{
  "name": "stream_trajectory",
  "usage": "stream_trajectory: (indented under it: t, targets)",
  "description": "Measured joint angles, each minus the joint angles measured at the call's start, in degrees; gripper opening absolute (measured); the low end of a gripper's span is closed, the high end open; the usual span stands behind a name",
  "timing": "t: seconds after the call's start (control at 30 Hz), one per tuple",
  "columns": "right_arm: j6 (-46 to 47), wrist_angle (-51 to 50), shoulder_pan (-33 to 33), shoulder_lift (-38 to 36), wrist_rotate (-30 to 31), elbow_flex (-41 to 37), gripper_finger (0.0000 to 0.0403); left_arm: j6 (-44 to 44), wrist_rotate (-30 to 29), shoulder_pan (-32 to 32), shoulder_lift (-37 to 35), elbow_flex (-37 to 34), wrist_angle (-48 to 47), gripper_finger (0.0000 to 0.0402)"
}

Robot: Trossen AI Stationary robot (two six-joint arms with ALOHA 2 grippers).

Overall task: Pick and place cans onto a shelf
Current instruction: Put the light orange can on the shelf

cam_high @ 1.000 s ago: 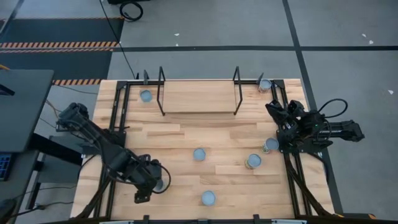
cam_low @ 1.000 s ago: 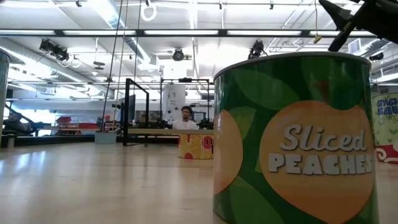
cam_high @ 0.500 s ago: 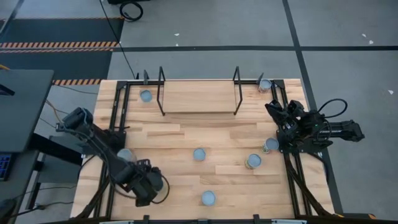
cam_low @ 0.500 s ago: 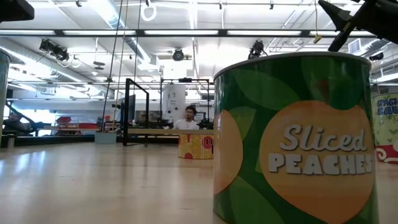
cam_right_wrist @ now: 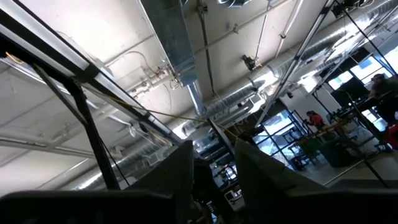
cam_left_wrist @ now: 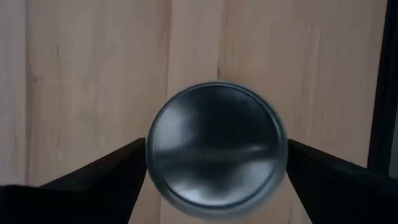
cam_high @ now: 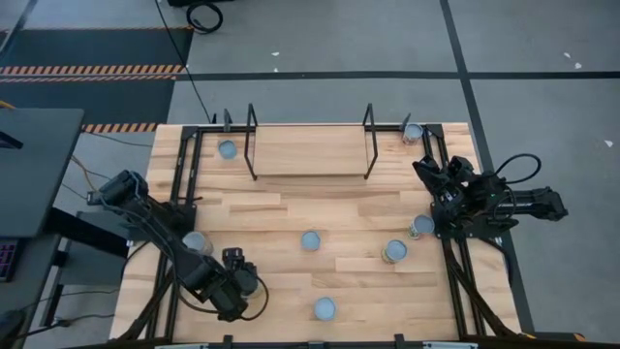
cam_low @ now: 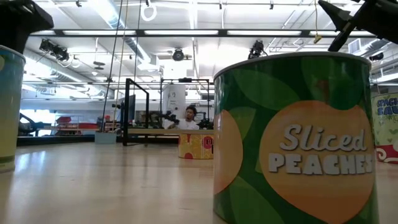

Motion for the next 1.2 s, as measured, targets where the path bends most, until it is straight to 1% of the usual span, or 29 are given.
stream_trajectory:
  t: [0.27,0.33,0.47,0.57,0.63,0.77,0.83,0.97,1.1,1.2]
  targets:
    - [0.5,0.0,0.0,0.0,-0.4,0.0,0.0126,-0.2,0.0,1.5,0.0,-1.9,1.7,0.0368]
    - [0.4,0.0,0.0,0.0,-0.4,0.0,0.0126,1.0,0.0,1.6,0.0,-1.9,1.9,0.0355]
    - [0.2,0.0,0.0,0.0,-0.4,0.0,0.0126,2.5,0.1,2.5,0.0,-1.6,1.2,0.0316]
    - [0.0,0.0,0.0,0.0,-0.4,0.0,0.0126,4.7,0.0,4.0,0.0,0.2,-2.3,0.0316]
    - [-0.1,-0.2,0.0,0.0,0.2,0.0,0.0126,8.9,0.0,5.1,0.0,2.6,-6.9,0.0316]
    - [-0.1,-2.9,0.0,0.0,4.7,0.0,0.0126,19.1,-0.6,8.1,-0.8,6.9,-16.6,0.0316]
    - [-0.1,-5.3,0.0,0.0,6.6,0.0,0.0126,24.3,-1.4,10.7,-2.3,8.0,-19.2,0.0316]
    - [-0.4,-8.7,0.0,0.0,8.5,0.0,0.0126,33.5,-2.0,18.3,-5.5,10.5,-19.6,0.0316]
    - [-1.7,-8.5,0.0,0.0,8.7,0.0,0.0126,44.7,-2.1,27.4,-6.1,17.6,-18.9,0.0316]
    - [-2.3,-8.7,-0.1,0.0,11.1,0.0,0.0126,51.0,-1.7,35.0,-4.4,24.7,-16.7,0.0316]
